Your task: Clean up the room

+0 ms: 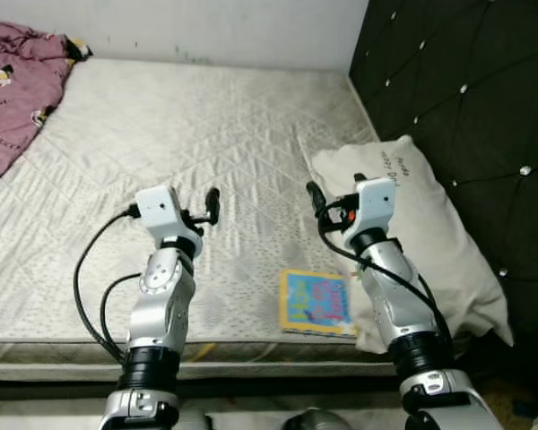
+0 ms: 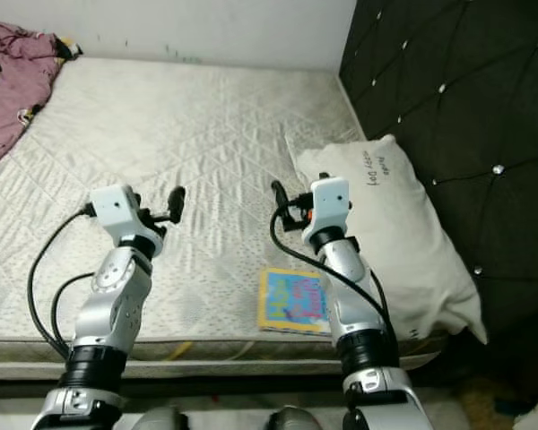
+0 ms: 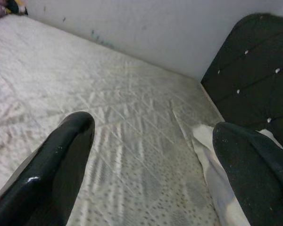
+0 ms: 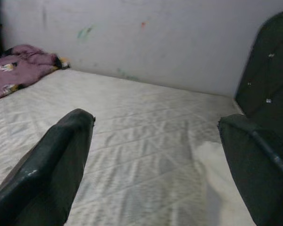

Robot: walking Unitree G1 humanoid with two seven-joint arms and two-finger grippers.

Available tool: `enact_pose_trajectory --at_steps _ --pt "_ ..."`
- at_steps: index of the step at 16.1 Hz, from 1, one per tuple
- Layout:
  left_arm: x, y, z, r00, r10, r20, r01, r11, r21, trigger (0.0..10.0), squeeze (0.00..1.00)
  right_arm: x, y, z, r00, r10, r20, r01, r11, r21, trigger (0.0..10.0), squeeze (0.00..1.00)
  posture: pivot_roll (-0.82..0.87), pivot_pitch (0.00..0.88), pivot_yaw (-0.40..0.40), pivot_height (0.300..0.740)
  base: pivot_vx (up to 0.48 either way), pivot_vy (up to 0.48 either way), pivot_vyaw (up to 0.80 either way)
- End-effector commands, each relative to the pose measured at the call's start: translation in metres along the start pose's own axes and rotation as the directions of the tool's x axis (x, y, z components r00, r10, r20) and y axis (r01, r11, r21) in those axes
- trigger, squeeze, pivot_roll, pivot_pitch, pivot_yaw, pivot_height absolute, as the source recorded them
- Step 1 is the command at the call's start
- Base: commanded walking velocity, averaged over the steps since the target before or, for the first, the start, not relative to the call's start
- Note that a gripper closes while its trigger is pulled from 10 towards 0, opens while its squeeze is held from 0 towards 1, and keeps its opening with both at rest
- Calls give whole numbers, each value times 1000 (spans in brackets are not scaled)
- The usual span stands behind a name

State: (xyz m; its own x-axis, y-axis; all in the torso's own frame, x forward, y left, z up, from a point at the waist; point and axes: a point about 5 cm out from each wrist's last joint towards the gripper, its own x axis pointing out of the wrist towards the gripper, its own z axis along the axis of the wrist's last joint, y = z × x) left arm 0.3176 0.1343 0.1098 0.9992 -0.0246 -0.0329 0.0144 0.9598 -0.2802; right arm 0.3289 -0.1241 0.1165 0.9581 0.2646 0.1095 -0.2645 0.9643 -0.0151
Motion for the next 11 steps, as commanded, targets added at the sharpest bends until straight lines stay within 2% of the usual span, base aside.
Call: enact_pose_trajectory --at_steps 1,11 --pt "1 3 3 1000 5 11 -5 1000 13 10000 0 4 6 5 1000 21 18 -21 1000 4 10000 0 -6 0 -40 740 0 435 0" --pt "0 1 1 1000 3 7 -3 1000 10 10000 0 3 6 3 1000 30 9 -30 1000 1 10000 0 -3 0 -44 740 0 478 0"
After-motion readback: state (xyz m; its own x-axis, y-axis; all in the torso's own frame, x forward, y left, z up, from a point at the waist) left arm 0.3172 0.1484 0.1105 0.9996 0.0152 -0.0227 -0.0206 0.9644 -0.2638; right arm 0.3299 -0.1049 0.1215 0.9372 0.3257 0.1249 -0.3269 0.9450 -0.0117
